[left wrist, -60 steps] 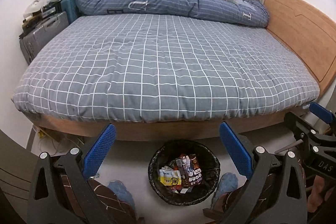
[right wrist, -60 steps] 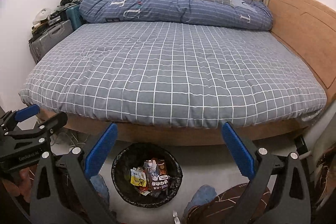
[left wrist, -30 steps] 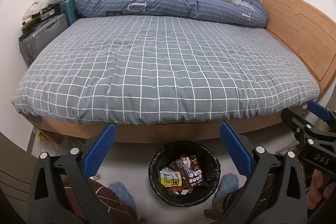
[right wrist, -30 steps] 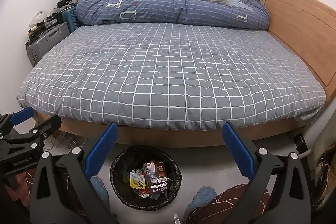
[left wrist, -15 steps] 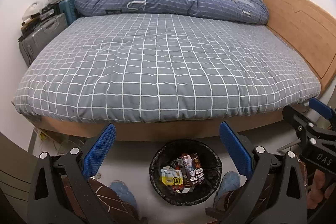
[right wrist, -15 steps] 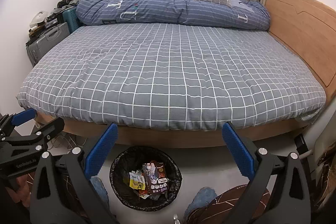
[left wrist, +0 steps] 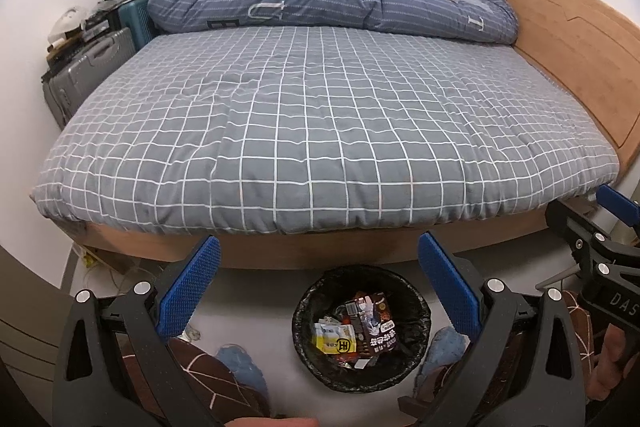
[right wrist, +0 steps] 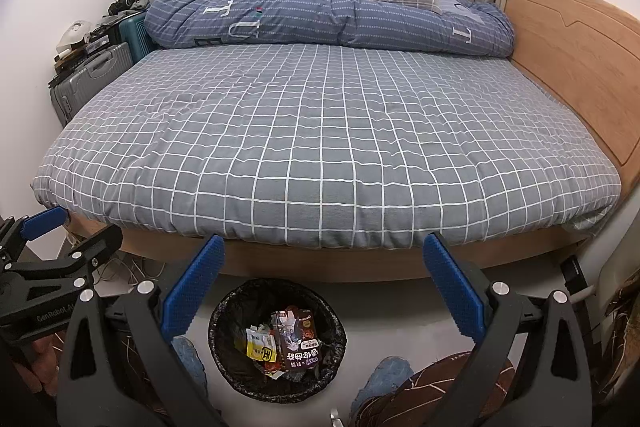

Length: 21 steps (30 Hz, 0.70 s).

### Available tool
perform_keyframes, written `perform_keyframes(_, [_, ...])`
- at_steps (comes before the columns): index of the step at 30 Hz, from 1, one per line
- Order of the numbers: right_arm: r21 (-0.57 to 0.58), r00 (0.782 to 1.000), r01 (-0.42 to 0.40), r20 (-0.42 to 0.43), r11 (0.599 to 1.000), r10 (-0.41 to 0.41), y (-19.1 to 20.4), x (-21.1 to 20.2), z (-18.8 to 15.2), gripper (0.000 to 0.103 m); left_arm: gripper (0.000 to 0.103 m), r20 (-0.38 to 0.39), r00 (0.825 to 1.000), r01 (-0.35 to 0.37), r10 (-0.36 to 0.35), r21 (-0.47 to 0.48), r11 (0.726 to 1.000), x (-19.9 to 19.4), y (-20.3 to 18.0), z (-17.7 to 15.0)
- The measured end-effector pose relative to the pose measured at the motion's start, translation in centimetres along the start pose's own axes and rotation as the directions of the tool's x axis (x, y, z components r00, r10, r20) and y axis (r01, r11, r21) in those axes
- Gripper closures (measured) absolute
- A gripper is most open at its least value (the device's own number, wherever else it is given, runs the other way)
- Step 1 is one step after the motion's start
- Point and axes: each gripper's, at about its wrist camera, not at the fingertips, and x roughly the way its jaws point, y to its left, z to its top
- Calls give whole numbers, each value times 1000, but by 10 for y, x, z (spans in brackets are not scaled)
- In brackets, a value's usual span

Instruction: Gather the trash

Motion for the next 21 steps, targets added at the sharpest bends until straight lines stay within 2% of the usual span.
perform_keyframes(21, [2,1000,-3,-1,1000,3,-3,2,-2,8,6,-11,1000,2,-2,-4,1000,3,0,-3])
